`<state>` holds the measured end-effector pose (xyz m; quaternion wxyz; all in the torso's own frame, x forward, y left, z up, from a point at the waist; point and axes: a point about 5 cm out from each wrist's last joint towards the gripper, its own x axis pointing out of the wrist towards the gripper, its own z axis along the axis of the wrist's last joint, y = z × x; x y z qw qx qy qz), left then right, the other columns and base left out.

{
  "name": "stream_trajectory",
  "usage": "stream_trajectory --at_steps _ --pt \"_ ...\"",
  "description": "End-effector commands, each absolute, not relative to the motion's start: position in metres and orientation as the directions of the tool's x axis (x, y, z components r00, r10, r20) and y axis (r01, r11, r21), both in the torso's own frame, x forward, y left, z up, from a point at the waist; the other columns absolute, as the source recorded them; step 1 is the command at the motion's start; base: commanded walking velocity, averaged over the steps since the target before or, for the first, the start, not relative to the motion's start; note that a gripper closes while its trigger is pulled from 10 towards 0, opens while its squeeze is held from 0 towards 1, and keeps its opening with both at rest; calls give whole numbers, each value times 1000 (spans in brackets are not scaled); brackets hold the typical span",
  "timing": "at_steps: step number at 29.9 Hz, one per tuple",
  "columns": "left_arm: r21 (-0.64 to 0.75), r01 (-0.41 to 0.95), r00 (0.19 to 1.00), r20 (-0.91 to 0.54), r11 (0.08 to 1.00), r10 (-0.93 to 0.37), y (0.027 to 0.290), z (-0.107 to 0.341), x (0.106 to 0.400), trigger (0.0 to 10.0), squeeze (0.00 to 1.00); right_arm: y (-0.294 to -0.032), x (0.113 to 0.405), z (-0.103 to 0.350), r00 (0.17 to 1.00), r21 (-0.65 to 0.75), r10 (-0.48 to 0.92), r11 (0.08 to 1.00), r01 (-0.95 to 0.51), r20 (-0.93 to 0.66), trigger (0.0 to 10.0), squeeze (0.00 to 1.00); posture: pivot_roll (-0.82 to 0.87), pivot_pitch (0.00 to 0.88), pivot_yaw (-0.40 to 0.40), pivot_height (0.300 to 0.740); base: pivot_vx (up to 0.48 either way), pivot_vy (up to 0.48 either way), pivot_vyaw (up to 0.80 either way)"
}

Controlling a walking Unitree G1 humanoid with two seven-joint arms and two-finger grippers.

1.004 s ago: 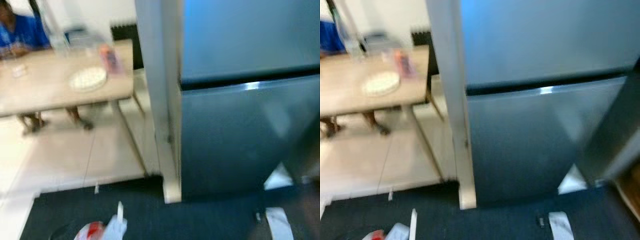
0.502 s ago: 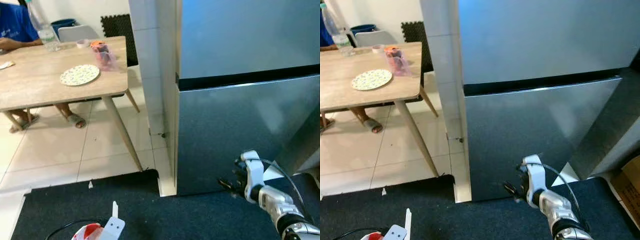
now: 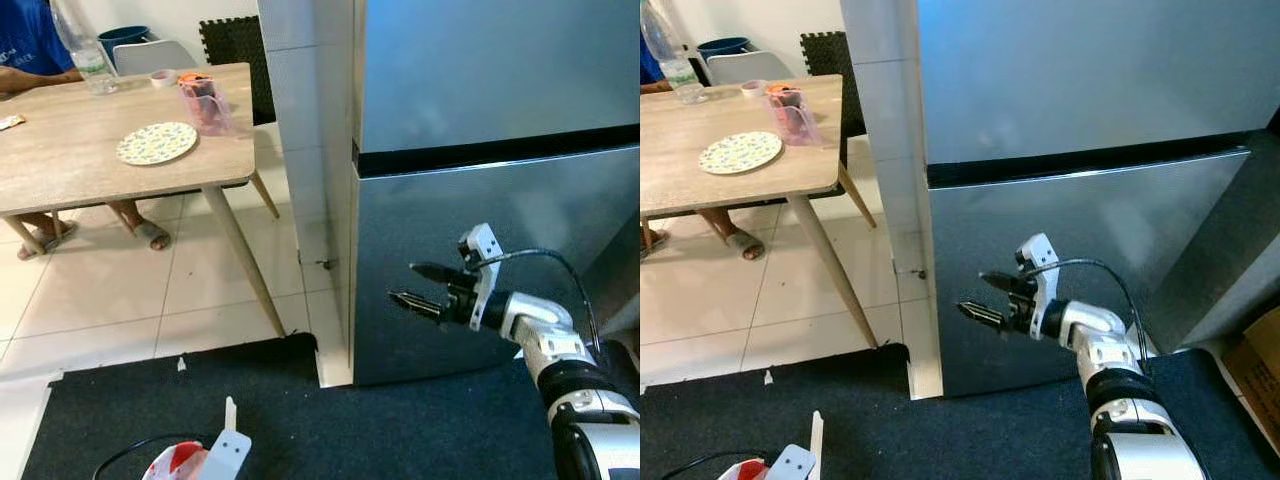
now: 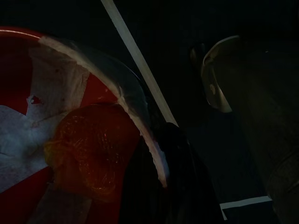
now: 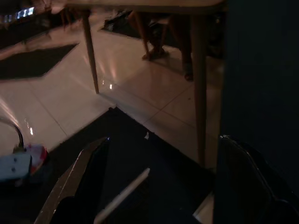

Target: Restocking fridge

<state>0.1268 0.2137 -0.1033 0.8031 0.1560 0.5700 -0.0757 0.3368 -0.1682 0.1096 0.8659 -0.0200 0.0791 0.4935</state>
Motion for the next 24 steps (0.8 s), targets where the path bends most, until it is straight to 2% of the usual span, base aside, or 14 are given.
stream_trajectory --at_steps 1,5,6,7,8,12,16,19,24 --pt "159 303 334 -941 939 51 213 -104 126 10000 0 -158 347 131 496 -71 858 491 -868 -134 10000 1000 -10 0 12 740 0 0 0" --pt "154 305 334 -941 940 46 213 -104 126 10000 0 -155 372 174 651 -230 758 629 -742 -27 10000 1000 -10 0 12 740 0 0 0" --pt "152 306 334 -942 940 43 212 -104 126 10000 0 -156 376 184 661 -270 750 635 -724 -11 10000 271 -7 0 10 740 0 0 0" --pt "150 306 334 -942 940 42 212 -104 126 10000 0 -156 378 191 666 -296 746 635 -713 -3 10000 271 -7 0 10 740 0 0 0" --pt "148 307 333 -942 940 39 211 -104 126 10000 0 -155 381 204 672 -370 741 623 -689 -5 10000 0 -7 0 10 740 0 0 0" --pt "147 307 333 -942 940 39 210 -104 126 10000 0 -155 383 210 678 -399 735 620 -675 -5 10000 0 -7 0 10 740 0 0 0" --pt "144 309 330 -943 940 37 210 -105 125 10000 0 -155 389 226 705 -508 708 589 -628 -50 10000 0 -2 0 7 740 0 0 0" --pt "145 309 327 -944 940 38 210 -105 124 10000 0 -154 392 222 721 -610 676 511 -606 -150 10000 0 -2 0 7 740 0 0 0" --pt "144 313 323 -946 939 37 210 -105 123 10000 0 -154 398 215 775 -684 594 474 -555 -217 10000 0 -2 0 7 740 0 0 0"
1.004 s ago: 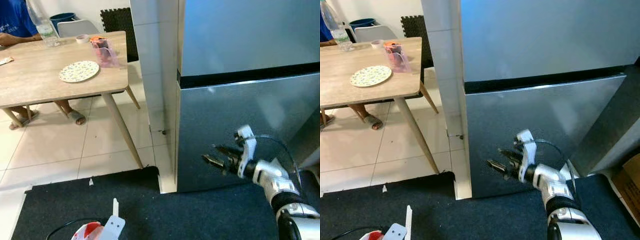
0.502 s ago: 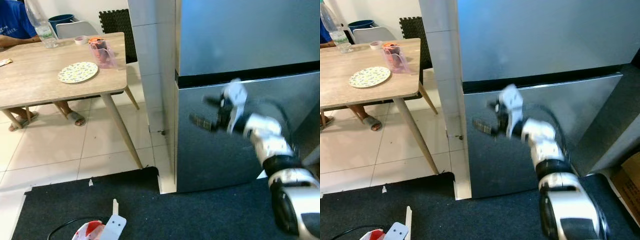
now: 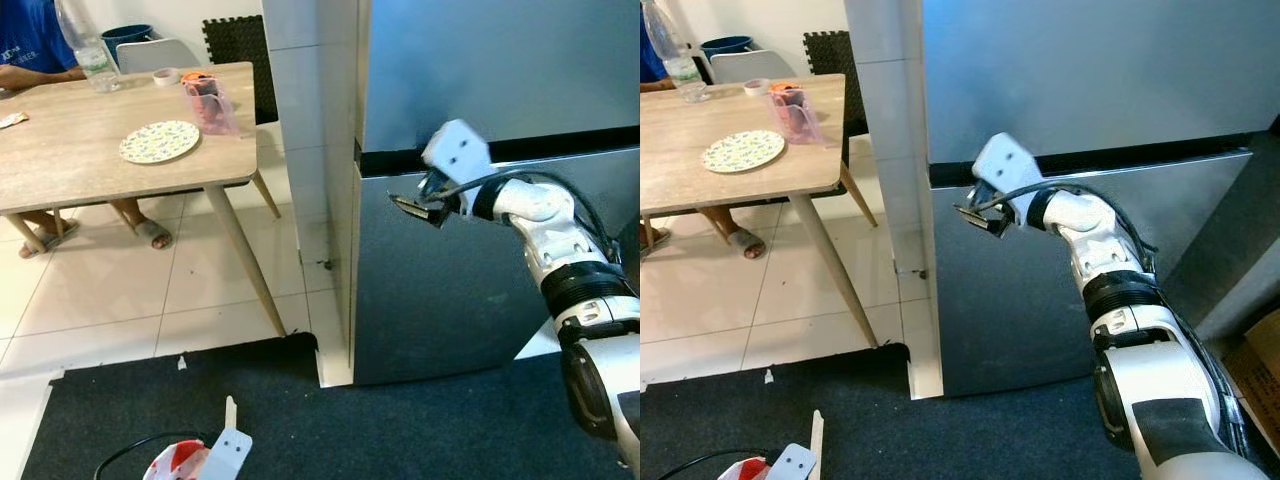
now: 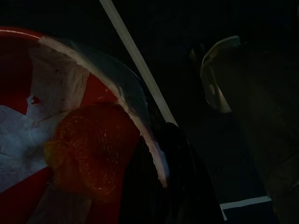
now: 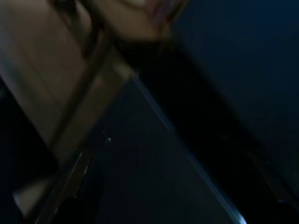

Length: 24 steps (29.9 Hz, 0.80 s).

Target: Restocking fridge

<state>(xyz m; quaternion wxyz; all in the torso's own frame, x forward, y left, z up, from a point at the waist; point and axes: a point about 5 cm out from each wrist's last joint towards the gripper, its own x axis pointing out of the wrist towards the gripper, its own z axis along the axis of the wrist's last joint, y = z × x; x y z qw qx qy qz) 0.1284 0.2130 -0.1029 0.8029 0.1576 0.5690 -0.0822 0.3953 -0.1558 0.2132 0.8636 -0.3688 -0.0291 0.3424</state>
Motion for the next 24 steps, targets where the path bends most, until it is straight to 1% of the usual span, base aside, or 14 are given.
stream_trajectory --at_steps 1,2,6,12,15,17,22,24 --pt "144 313 323 -946 939 37 210 -105 123 10000 0 -154 398 215 775 -684 594 474 -555 -217 10000 0 -2 0 7 740 0 0 0" --pt "143 313 323 -946 939 37 210 -105 123 10000 0 -154 399 213 784 -693 576 469 -548 -230 10000 0 -2 0 7 740 0 0 0" --pt "140 317 322 -946 938 32 209 -105 123 10000 0 -154 402 206 808 -751 507 395 -529 -302 10000 0 1 0 7 740 0 0 0" --pt "134 324 317 -948 937 26 206 -106 121 10000 0 -150 405 209 826 -777 480 381 -501 -297 10000 0 0 0 4 740 0 0 0" --pt "133 326 316 -949 936 25 205 -107 121 10000 0 -150 405 208 824 -777 479 376 -504 -303 10000 0 0 0 4 740 0 0 0" --pt "132 328 315 -949 935 24 205 -107 121 10000 0 -149 405 203 816 -787 469 335 -519 -338 10000 0 0 0 4 740 0 0 0" --pt "132 330 315 -949 935 23 205 -107 120 10000 0 -147 405 202 810 -796 466 303 -525 -357 10000 0 0 0 4 740 0 0 0" --pt "132 331 315 -949 934 22 204 -107 120 10000 0 -145 405 202 795 -797 473 271 -541 -379 10000 0 1 0 5 740 0 0 0"
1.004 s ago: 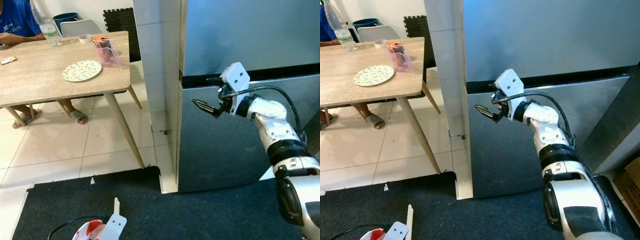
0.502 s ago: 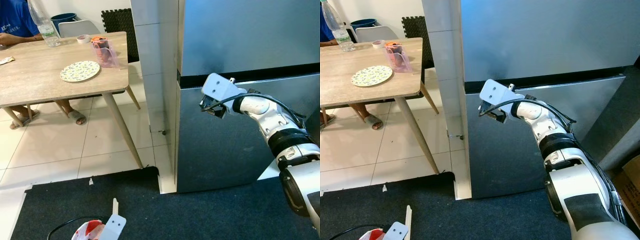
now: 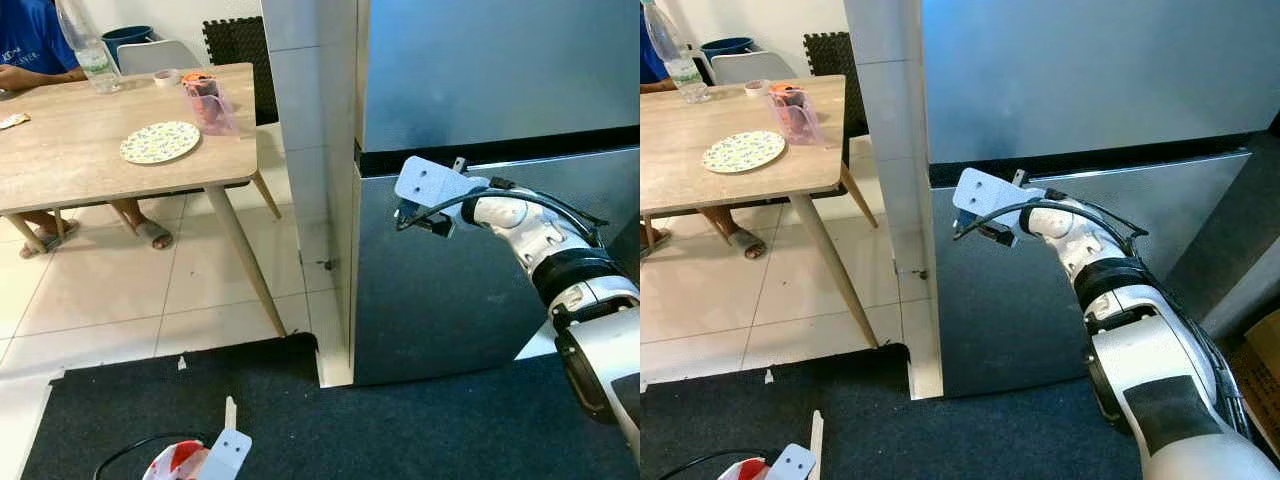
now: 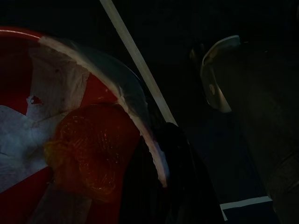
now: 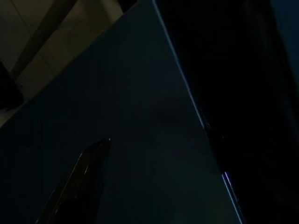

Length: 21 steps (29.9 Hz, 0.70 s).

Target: Restocking fridge

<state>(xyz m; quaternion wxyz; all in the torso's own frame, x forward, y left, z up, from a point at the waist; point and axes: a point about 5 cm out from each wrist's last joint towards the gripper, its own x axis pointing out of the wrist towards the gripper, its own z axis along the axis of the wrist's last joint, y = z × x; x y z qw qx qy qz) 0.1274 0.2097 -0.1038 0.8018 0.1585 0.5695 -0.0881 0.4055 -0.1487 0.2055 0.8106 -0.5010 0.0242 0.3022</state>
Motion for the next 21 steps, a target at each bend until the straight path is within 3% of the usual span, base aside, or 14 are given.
stream_trajectory --at_steps 1,9,12,14,21 --pt "132 332 315 -949 934 22 204 -107 120 10000 0 -144 404 201 790 -797 475 258 -546 -388 10000 0 1 0 5 740 0 0 0" --pt "131 332 314 -949 934 22 204 -107 120 10000 0 -141 402 195 755 -784 483 197 -588 -445 10000 0 2 0 5 740 0 0 0" --pt "131 331 313 -950 935 22 204 -107 120 10000 0 -143 398 188 704 -749 490 143 -646 -514 10000 0 4 0 5 740 0 0 0" --pt "132 331 311 -950 934 24 204 -107 119 10000 0 -147 391 178 601 -674 502 49 -737 -621 10000 0 4 0 5 740 0 0 0" --pt "133 331 312 -950 934 24 204 -107 119 10000 0 -151 385 171 533 -611 506 15 -792 -678 10000 0 4 0 5 740 0 0 0"
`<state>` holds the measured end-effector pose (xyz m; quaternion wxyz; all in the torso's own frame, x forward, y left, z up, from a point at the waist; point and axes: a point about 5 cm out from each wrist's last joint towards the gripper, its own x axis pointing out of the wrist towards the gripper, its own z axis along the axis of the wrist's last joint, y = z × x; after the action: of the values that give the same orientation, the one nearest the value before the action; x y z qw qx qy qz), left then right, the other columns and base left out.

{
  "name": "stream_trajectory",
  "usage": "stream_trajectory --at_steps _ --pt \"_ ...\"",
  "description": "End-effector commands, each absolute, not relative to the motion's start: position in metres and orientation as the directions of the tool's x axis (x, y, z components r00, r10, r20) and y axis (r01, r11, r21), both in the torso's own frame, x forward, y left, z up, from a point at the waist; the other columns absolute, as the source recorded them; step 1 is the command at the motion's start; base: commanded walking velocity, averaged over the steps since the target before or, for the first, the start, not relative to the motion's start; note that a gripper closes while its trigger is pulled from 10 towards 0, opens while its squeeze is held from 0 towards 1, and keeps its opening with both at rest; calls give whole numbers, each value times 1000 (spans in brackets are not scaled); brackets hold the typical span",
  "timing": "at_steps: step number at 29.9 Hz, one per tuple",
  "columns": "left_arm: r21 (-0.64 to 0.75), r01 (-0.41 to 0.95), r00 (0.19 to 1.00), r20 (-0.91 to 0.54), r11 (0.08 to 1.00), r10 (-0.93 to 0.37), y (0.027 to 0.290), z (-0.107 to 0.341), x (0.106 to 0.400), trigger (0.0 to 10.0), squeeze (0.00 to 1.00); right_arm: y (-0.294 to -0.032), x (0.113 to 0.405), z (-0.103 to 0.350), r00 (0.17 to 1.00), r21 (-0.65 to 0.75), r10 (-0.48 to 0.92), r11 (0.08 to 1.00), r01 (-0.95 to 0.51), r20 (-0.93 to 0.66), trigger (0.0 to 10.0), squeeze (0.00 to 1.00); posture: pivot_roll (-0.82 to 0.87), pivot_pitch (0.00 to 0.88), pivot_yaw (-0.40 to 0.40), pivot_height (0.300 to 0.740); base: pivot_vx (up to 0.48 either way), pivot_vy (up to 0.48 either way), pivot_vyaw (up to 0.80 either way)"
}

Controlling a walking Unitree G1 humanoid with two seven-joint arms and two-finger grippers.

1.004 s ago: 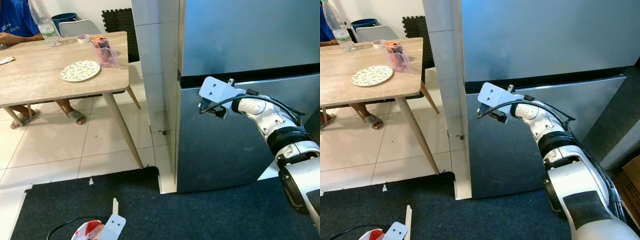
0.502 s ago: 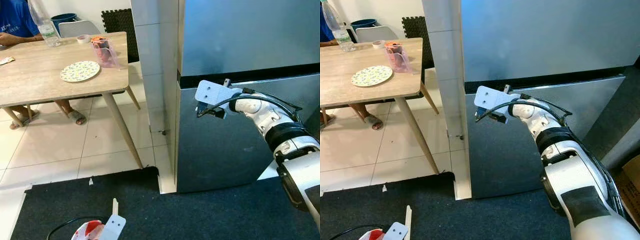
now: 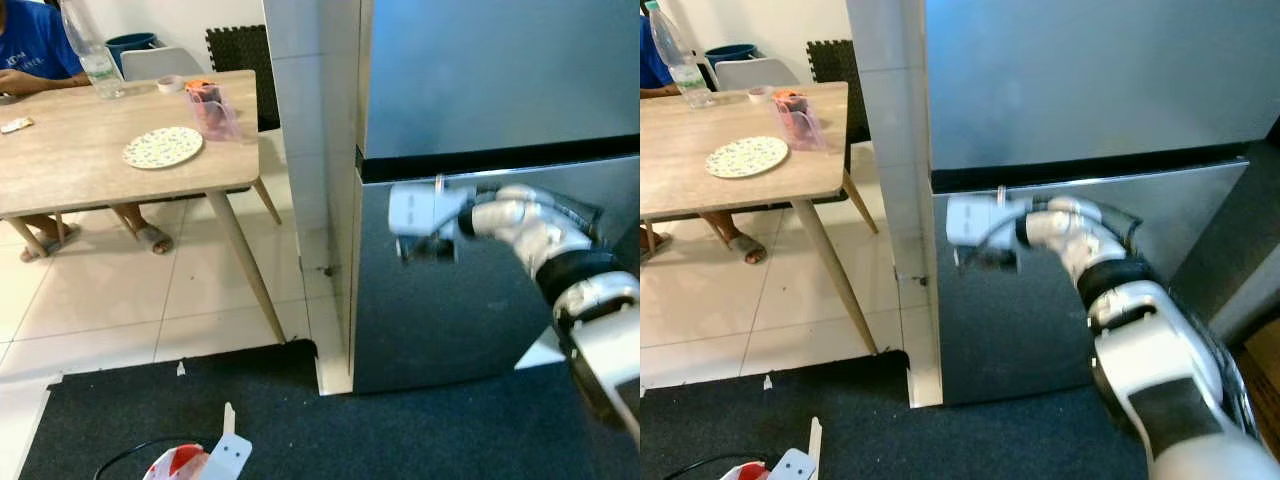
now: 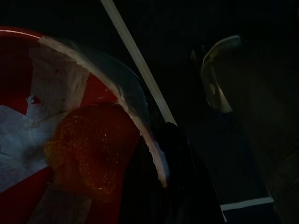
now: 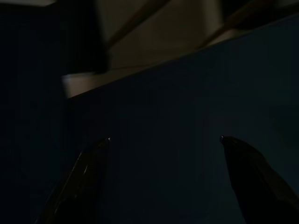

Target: Restocking fridge

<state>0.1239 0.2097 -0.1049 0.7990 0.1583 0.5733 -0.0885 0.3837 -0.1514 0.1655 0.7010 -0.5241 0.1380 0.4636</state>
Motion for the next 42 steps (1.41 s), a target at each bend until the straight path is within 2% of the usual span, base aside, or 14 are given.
stream_trajectory --at_steps 1,2,7,8,11,12,14,16,18,23,25,29,35,42 --pt "133 331 312 -950 934 24 204 -107 119 10000 0 -152 384 170 515 -596 505 1 -803 -693 10000 0 4 0 5 740 0 0 0" --pt "132 331 313 -949 934 23 203 -107 120 10000 0 -154 381 169 472 -559 508 -22 -829 -720 10000 0 4 0 5 740 0 0 0" --pt "132 332 313 -949 934 23 203 -107 120 10000 0 -154 380 175 445 -545 539 -30 -838 -715 10000 0 4 0 5 740 0 0 0" --pt "131 332 313 -950 934 22 203 -107 120 10000 0 -149 381 187 440 -558 619 4 -830 -650 10000 0 5 0 8 740 0 0 0" --pt "131 333 312 -950 934 22 203 -107 120 10000 0 -141 382 199 442 -579 695 47 -814 -567 10000 0 5 0 8 740 0 0 0" --pt "131 334 312 -950 934 22 203 -107 119 10000 0 -136 386 211 474 -606 736 110 -788 -483 10000 0 5 0 8 740 0 0 0" --pt "130 334 312 -950 934 21 203 -107 119 10000 0 -134 388 216 508 -627 739 149 -764 -443 10000 0 5 0 8 740 0 0 0" --pt "130 334 312 -950 934 21 203 -107 119 10000 0 -134 388 216 508 -627 739 149 -764 -443 10000 0 5 0 8 740 0 0 0" --pt "130 335 312 -950 933 20 203 -107 119 10000 0 -134 394 221 576 -666 708 201 -718 -408 10000 0 2 0 2 740 0 0 0" --pt "134 341 313 -949 930 21 204 -107 120 10000 0 -136 399 223 647 -710 649 227 -667 -401 10000 0 -5 0 -5 740 0 0 0" --pt "159 345 334 -942 925 37 210 -104 125 10000 0 -138 405 227 718 -755 590 261 -602 -369 10000 0 -11 0 -8 740 0 0 0" --pt "180 349 355 -934 920 48 216 -101 132 10000 0 -138 407 231 747 -773 564 275 -571 -351 10000 0 -16 0 -7 740 0 0 0" --pt "260 417 431 -900 871 63 234 -84 166 10000 0 -136 410 243 772 -792 553 297 -534 -313 10000 0 -14 63 4 740 0 0 0" --pt "285 457 451 -891 842 56 237 -78 177 10000 0 -140 411 242 786 -813 521 264 -519 -332 10000 0 -14 87 16 740 0 0 0"
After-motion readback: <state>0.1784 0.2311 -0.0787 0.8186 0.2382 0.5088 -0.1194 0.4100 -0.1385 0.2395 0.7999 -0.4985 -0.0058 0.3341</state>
